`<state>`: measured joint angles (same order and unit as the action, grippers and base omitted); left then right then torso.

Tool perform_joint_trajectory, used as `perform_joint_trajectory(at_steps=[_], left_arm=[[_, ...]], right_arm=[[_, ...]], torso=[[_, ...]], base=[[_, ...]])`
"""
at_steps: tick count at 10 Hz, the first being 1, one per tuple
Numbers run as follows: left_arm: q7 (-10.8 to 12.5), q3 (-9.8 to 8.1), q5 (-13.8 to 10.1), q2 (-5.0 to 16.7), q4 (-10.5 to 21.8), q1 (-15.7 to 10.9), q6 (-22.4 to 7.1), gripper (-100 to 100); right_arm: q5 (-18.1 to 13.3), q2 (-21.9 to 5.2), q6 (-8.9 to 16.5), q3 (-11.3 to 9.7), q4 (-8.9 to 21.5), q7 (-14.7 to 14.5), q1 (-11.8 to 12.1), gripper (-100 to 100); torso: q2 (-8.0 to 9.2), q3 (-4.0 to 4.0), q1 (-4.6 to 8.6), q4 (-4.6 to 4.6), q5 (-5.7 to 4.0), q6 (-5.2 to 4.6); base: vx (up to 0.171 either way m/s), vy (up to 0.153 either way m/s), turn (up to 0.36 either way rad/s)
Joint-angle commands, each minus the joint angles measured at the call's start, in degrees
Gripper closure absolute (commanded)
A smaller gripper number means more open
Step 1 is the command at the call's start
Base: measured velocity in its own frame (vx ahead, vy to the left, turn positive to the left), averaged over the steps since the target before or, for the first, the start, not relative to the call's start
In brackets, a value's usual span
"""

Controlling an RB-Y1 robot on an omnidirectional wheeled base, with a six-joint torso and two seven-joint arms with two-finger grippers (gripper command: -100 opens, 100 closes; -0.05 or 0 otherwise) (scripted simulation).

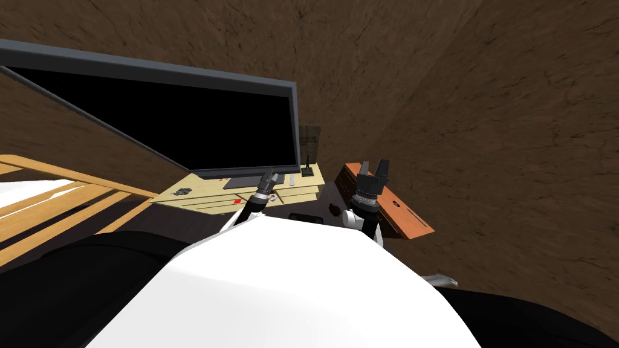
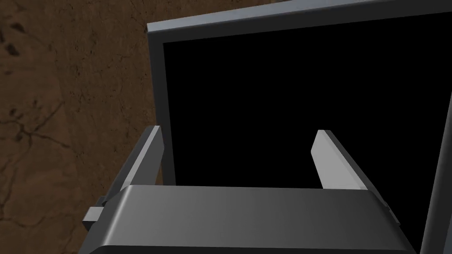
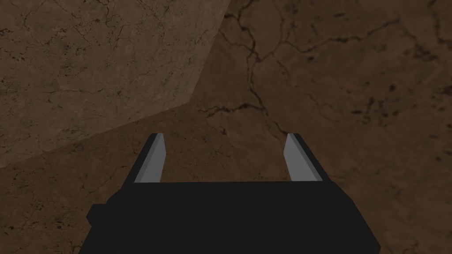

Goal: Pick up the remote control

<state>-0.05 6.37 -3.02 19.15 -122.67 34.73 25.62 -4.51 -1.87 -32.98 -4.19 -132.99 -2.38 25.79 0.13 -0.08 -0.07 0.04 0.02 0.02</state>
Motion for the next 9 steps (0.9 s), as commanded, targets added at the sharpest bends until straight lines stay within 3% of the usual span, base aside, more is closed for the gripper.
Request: perform_joint_trajectory(at_steps=[1, 2, 3, 5, 8, 9], left_arm=[[0.2, 0.79, -1.8, 2.9, 1.7, 0.4, -1.2, -100], [0.1, 1.79, -3.4, 4.5, 3.0, 1.0, -2.3, -100], [0.1, 1.79, -3.4, 5.6, 3.0, 1.0, -2.3, -100], [-0.3, 3.9, -6.6, 9.5, 5.7, 2.3, -4.7, -100], [-0.5, 4.99, -8.4, 12.8, 7.2, 3.0, -5.9, -100], [-0.8, 6.11, -10.2, 14.9, 8.7, 3.7, -7.1, -100]], right_arm=[[0.0, 0.0, 0.0, 0.0, 0.0, 0.0, 0.0, 0], [0.0, 0.0, 0.0, 0.0, 0.0, 0.0, 0.0, 0], [0.0, 0.0, 0.0, 0.0, 0.0, 0.0, 0.0, 0], [0.0, 0.0, 0.0, 0.0, 0.0, 0.0, 0.0, 0], [0.0, 0.0, 0.0, 0.0, 0.0, 0.0, 0.0, 0], [0.0, 0.0, 0.0, 0.0, 0.0, 0.0, 0.0, 0]], torso=[[0.0, 0.0, 0.0, 0.0, 0.0, 0.0], [-0.02, 0.01, 0.01, -0.01, 0.0, -0.04], [0.0, 0.0, 0.0, 0.0, 0.0, -0.04], [-0.05, 0.03, 0.01, -0.01, -0.01, -0.03], [-0.1, 0.06, 0.02, -0.02, 0.0, -0.02], [-0.12, 0.07, 0.01, -0.02, -0.01, 0.01]], base=[[-0.029, -0.003, -0.239], [-0.038, 0.0, -0.394], [-0.031, 0.006, -0.106], [-0.023, -0.007, -0.333], [-0.011, -0.006, -0.159], [-0.005, -0.011, -0.299]])
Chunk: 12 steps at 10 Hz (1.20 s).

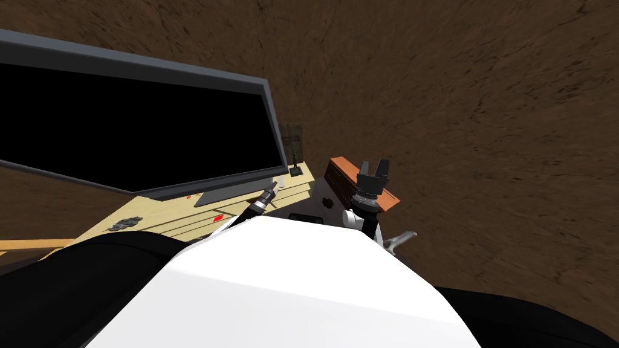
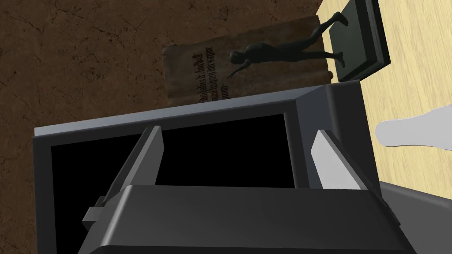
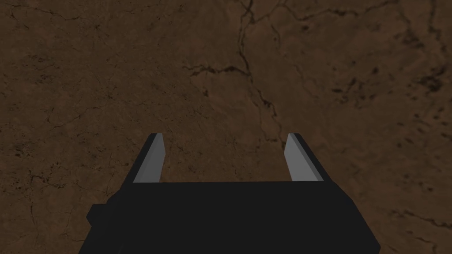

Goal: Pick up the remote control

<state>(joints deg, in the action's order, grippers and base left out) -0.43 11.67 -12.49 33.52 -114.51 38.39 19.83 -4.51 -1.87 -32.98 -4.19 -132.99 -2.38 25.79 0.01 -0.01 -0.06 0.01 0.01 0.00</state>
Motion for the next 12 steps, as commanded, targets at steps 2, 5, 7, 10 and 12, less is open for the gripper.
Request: perform_joint_trajectory(at_steps=[2, 5, 7, 10, 12], left_arm=[[-0.8, 1.93, -2.6, 3.2, 2.1, 0.7, -2.5, -100], [-1.7, 4.18, -6.6, 7.9, 5.4, 2.1, -4.9, -100], [-2.8, 6.41, -10.5, 12.0, 9.0, 3.4, -7.3, -100], [-4.2, 8.59, -14.6, 15.9, 12.8, 4.7, -9.6, -100], [-5.0, 9.66, -17.3, 18.2, 14.7, 5.4, -10.7, -100]], right_arm=[[0.0, 0.0, 0.0, 0.0, 0.0, 0.0, 0.0, 0], [0.0, 0.0, 0.0, 0.0, 0.0, 0.0, 0.0, 0], [0.0, 0.0, 0.0, 0.0, 0.0, 0.0, 0.0, 0], [0.0, 0.0, 0.0, 0.0, 0.0, 0.0, 0.0, 0], [0.0, 0.0, 0.0, 0.0, 0.0, 0.0, 0.0, 0]], torso=[[-0.02, 0.01, 0.01, 0.0, 0.0, -0.01], [-0.1, 0.06, 0.01, -0.02, 0.01, -0.01], [-0.11, 0.06, -0.03, -0.02, 0.0, 0.02], [-0.21, 0.11, -0.02, -0.04, 0.01, 0.03], [-0.27, 0.15, -0.05, -0.06, 0.01, 0.09]], base=[[-0.001, -0.007, -0.286], [0.017, -0.008, -0.277], [0.034, -0.004, -0.356], [0.05, -0.002, -0.285], [0.061, 0.008, -0.189]])
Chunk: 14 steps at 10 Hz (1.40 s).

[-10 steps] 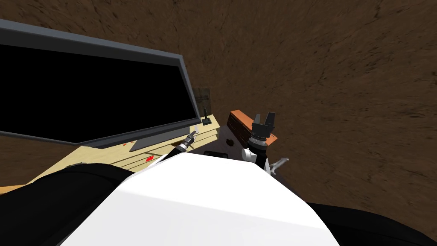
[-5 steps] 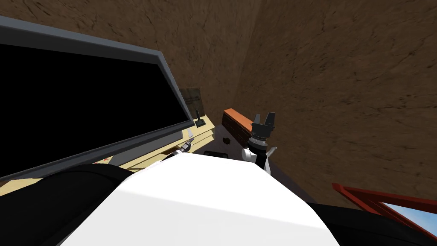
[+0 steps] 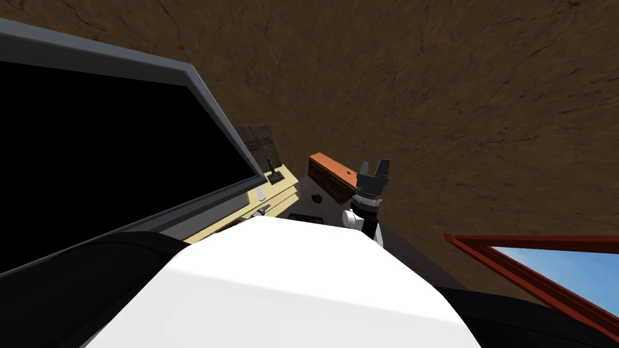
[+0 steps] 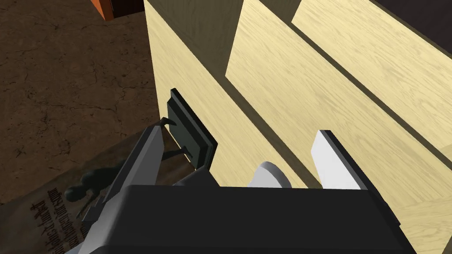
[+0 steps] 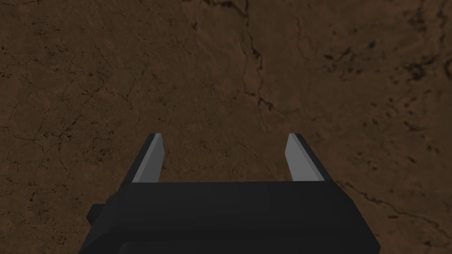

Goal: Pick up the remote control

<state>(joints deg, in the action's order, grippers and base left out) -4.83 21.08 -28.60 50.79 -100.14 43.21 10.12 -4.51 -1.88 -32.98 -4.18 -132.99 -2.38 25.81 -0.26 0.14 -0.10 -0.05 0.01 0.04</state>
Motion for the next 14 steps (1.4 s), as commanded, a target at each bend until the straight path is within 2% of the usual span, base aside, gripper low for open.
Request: perform_joint_trajectory(at_steps=[1, 3, 6, 8, 11, 14], left_arm=[[-1.4, 1.3, -2.9, 2.7, 2.3, 1.1, -2.1, -100], [-1.4, 1.3, -3.4, 2.7, 2.3, 1.1, -2.1, -100], [-4.0, 4.37, -9.1, 7.2, 7.5, 2.6, -5.2, -100], [-4.0, 4.37, -9.9, 7.2, 8.0, 2.6, -5.2, -100], [-6.7, 7.26, -15.5, 10.6, 13.3, 3.8, -7.8, -100], [-9.2, 9.79, -21.1, 12.7, 17.8, 4.5, -10.1, -100]], right_arm=[[0.0, 0.0, 0.0, 0.0, 0.0, 0.0, 0.0, 0], [0.0, 0.0, 0.0, 0.0, 0.0, 0.0, 0.0, 0], [0.0, 0.0, 0.0, 0.0, 0.0, 0.0, 0.0, 0], [0.0, 0.0, 0.0, 0.0, 0.0, 0.0, 0.0, 0], [0.0, 0.0, 0.0, 0.0, 0.0, 0.0, 0.0, 0], [0.0, 0.0, 0.0, 0.0, 0.0, 0.0, 0.0, 0]], torso=[[0.0, 0.0, 0.0, 0.0, 0.0, 0.0], [-0.04, 0.02, -0.03, -0.01, 0.02, 0.03], [-0.08, 0.05, -0.03, -0.01, 0.0, -0.01], [-0.19, 0.11, -0.14, -0.04, 0.04, 0.05], [-0.12, 0.06, -0.03, -0.02, 0.0, -0.01], [-0.42, 0.24, -0.38, -0.08, 0.08, 0.0]], base=[[0.085, 0.012, -0.433], [0.045, 0.014, -0.068], [0.089, 0.026, -0.371], [0.074, 0.039, -0.058], [0.09, 0.027, -0.314], [0.153, 0.123, -0.35]])
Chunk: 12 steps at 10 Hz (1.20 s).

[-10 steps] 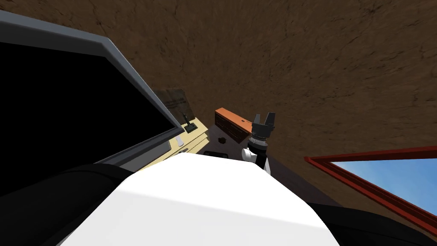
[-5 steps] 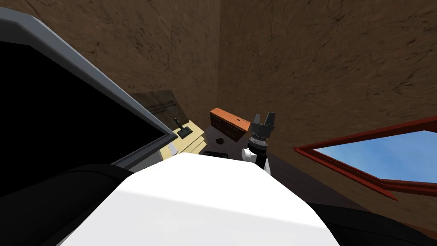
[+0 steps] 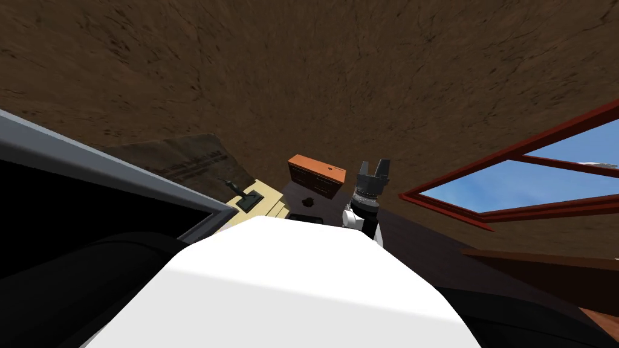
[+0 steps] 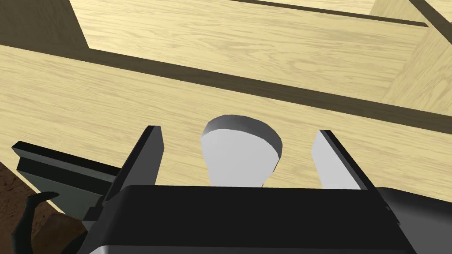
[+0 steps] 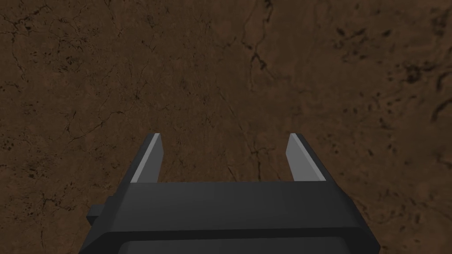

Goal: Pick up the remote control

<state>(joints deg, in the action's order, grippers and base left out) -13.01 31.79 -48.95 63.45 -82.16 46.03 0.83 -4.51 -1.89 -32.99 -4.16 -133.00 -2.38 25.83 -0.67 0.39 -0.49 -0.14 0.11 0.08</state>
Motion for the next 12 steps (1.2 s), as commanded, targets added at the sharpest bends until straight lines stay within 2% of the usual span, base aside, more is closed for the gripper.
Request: perform_joint_trajectory(at_steps=[1, 3, 5, 6, 7, 8, 9, 12], left_arm=[[-1.0, -0.92, -1.0, 0.0, 0.0, 1.7, -0.8, -100], [-2.5, 0.49, -3.8, 0.7, 2.5, 2.0, -1.9, -100], [-4.1, 2.02, -6.9, 1.1, 5.2, 2.2, -3.1, -100], [-4.5, 2.34, -7.5, 1.2, 5.7, 2.3, -3.4, -100], [-3.9, 2.52, -7.1, 1.3, 5.4, 2.2, -2.4, -100], [-4.1, 2.39, -7.1, 1.2, 5.5, 2.2, -2.7, 0], [-3.9, 2.38, -5.9, -0.6, 6.8, 1.3, -3.0, -100], [-3.6, 2.32, -3.4, -4.1, 9.5, -0.5, -3.5, -100]], right_arm=[[0.0, 0.0, 0.0, 0.0, 0.0, 0.0, 0.0, 0], [0.0, 0.0, 0.0, 0.0, 0.0, 0.0, 0.0, 0], [0.0, 0.0, 0.0, 0.0, 0.0, 0.0, 0.0, 0], [0.0, 0.0, 0.0, 0.0, 0.0, 0.0, 0.0, 0], [0.0, 0.0, 0.0, 0.0, 0.0, 0.0, 0.0, 0], [0.0, 0.0, 0.0, 0.0, 0.0, 0.0, 0.0, 0], [0.0, 0.0, 0.0, 0.0, 0.0, 0.0, 0.0, 0], [0.0, 0.0, 0.0, 0.0, 0.0, 0.0, 0.0, 0]], torso=[[0.0, 0.0, 0.0, 0.0, 0.0, 0.0], [0.29, -0.16, 0.4, 0.06, -0.09, 0.01], [0.21, -0.12, 0.27, 0.05, -0.07, 0.02], [0.1, -0.06, 0.1, 0.03, -0.04, -0.02], [0.1, -0.06, 0.16, 0.03, -0.02, 0.04], [0.28, -0.16, 0.41, 0.06, -0.08, 0.06], [0.43, -0.24, 0.57, 0.1, -0.12, 0.06], [0.58, -0.34, 0.51, 0.14, -0.1, 0.06]], base=[[0.083, 0.073, -0.072], [0.069, 0.046, -0.214], [0.109, 0.11, -0.251], [0.115, 0.116, -0.18], [0.044, 0.044, -0.018], [0.009, 0.01, 0.0], [0.001, 0.026, -0.021], [-0.014, 0.037, -0.027]])
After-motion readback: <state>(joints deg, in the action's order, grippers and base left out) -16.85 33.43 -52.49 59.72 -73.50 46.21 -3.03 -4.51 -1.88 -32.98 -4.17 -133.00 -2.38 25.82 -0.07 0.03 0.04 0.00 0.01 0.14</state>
